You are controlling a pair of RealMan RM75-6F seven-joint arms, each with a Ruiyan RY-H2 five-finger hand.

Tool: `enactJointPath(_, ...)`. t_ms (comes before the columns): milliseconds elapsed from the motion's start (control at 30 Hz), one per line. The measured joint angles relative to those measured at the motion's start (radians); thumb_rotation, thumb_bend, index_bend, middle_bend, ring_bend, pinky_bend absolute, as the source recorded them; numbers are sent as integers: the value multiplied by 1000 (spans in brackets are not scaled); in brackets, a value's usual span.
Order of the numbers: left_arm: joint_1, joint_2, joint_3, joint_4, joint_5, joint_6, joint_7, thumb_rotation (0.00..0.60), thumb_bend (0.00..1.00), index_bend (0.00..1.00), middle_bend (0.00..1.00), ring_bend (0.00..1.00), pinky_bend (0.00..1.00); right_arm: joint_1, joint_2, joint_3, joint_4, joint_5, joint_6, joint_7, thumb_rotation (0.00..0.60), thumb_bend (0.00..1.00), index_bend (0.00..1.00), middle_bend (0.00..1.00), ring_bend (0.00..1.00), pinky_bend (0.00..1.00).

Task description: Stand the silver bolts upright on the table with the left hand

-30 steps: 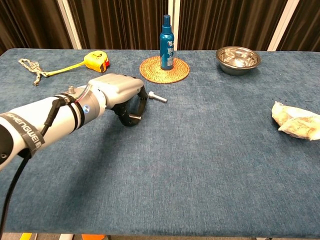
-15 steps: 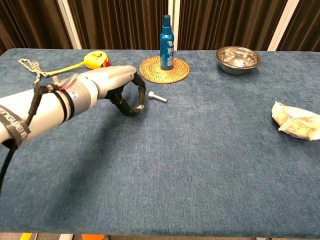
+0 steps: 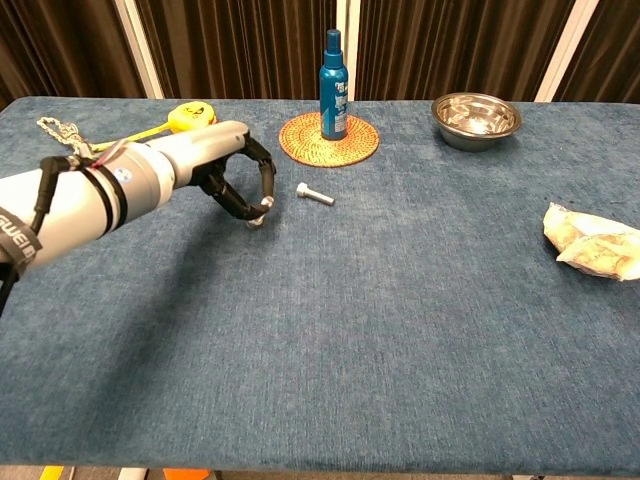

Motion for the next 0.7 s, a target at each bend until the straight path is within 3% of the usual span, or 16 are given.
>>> enactJointPath(233,29,9,-2,38,11,-20,-87,600,368,501,211,43,0,2,0,0,-7,-4,-1,-9,600,190,95,142,0,16)
enactJointPath(533,45,9,21,46,64,-7,-110,600,375,460,210,42,0,3,1,1,-13,-6,0,-16,600,190,95,143,0,16)
enactJointPath(700,44,17,28,35,73,-15,-106,600,375,364,193,26,0,2,1,0,-13,-6,0,-14,600,190,95,143,0,16)
